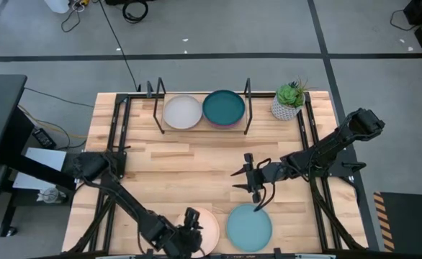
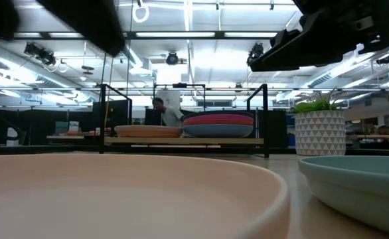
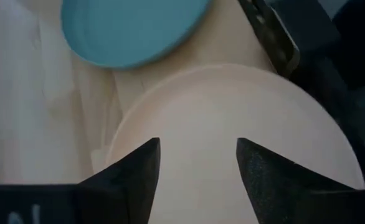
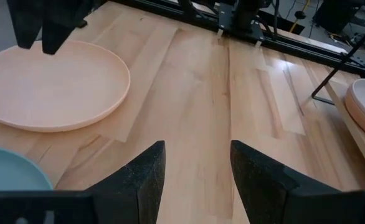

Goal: Place and stack plates onto a shelf
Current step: Stack the white plate on top of the gray plate on the shelf

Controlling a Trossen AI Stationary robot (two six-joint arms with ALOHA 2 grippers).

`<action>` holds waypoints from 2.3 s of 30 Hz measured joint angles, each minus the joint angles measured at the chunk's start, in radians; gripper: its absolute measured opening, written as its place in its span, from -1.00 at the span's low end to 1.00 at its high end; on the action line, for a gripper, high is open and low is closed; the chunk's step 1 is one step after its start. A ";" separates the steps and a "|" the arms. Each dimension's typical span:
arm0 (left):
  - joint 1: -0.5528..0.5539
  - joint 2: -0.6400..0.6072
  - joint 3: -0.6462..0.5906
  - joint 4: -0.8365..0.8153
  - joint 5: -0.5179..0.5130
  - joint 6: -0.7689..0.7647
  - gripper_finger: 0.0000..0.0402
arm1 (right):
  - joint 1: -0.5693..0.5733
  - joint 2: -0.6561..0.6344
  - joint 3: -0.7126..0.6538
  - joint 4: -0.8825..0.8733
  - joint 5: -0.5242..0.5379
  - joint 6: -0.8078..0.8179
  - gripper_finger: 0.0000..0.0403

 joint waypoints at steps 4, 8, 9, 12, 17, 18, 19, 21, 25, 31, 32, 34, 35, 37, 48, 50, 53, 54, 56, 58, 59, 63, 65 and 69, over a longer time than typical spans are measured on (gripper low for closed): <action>0.027 0.000 0.000 0.017 0.081 0.030 -0.01 | 0.009 0.000 0.000 0.003 0.002 0.003 -0.07; 0.026 0.000 -0.001 0.014 0.096 0.129 -0.05 | 0.009 0.000 0.000 0.004 0.004 0.007 -0.07; 0.025 0.000 -0.001 0.014 0.097 0.154 -0.06 | 0.009 0.000 0.000 0.007 0.006 0.007 -0.07; 0.024 0.005 -0.001 0.018 0.091 0.193 -0.04 | 0.009 0.000 0.000 0.009 0.006 0.008 -0.07; 0.025 0.054 -0.002 0.033 0.085 0.260 0.06 | 0.009 0.000 0.000 0.016 0.007 0.015 -0.07; 0.028 0.063 -0.002 0.043 0.085 0.272 0.07 | 0.009 0.000 0.000 0.020 0.007 0.016 -0.07; 0.030 0.067 -0.002 0.060 0.086 0.276 0.08 | 0.009 0.000 0.000 0.022 0.006 0.021 -0.07; 0.034 0.066 -0.002 0.079 0.096 0.276 0.08 | 0.010 0.000 0.000 0.012 0.006 0.031 -0.07; 0.047 0.065 -0.002 0.075 0.101 0.321 0.06 | 0.014 0.000 0.000 0.017 0.013 0.029 -0.07; 0.077 0.081 -0.015 0.068 0.178 0.313 0.05 | 0.015 0.000 0.000 0.007 0.008 0.043 -0.07; 0.084 0.085 -0.015 0.082 0.190 0.313 0.05 | 0.016 0.000 0.000 0.004 0.007 0.049 -0.07; 0.092 0.088 -0.013 0.100 0.204 0.319 0.05 | 0.015 0.000 -0.008 0.002 0.002 0.056 -0.07; 0.093 0.090 -0.013 0.099 0.205 0.335 0.05 | 0.015 0.000 -0.015 0.004 0.007 0.054 -0.07; 0.096 0.099 -0.013 0.102 0.206 0.358 0.05 | 0.015 0.001 -0.032 0.032 0.020 0.056 -0.07; 0.098 0.100 -0.013 0.130 0.211 0.406 0.05 | 0.032 0.001 -0.054 0.058 0.033 0.067 -0.07; 0.098 0.100 -0.013 0.127 0.218 0.384 0.05 | 0.036 0.001 -0.054 0.058 0.033 0.061 -0.07; 0.100 0.100 -0.013 0.120 0.211 0.329 0.04 | 0.039 0.001 -0.054 0.058 0.033 0.067 -0.07; 0.104 0.099 -0.013 0.107 0.209 0.310 0.04 | 0.039 0.001 -0.054 0.058 0.034 0.060 -0.07; 0.114 0.099 -0.013 0.036 0.211 0.250 0.04 | 0.039 0.001 -0.054 0.066 0.036 0.059 -0.07; 0.129 0.095 -0.010 -0.034 0.213 0.201 0.04 | 0.039 0.001 -0.054 0.082 0.036 0.052 -0.07; 0.136 0.093 -0.009 -0.073 0.208 0.189 0.04 | 0.040 0.001 -0.054 0.082 0.035 0.051 -0.07; 0.170 0.090 -0.007 -0.217 0.164 0.168 0.04 | 0.040 0.001 -0.054 0.081 0.035 0.051 -0.07; 0.188 0.090 -0.007 -0.298 0.111 0.169 0.03 | 0.040 0.001 -0.054 0.081 0.035 0.051 -0.07; 0.225 0.080 -0.015 -0.457 0.005 0.173 -0.05 | 0.040 0.001 -0.054 0.081 0.035 0.047 -0.07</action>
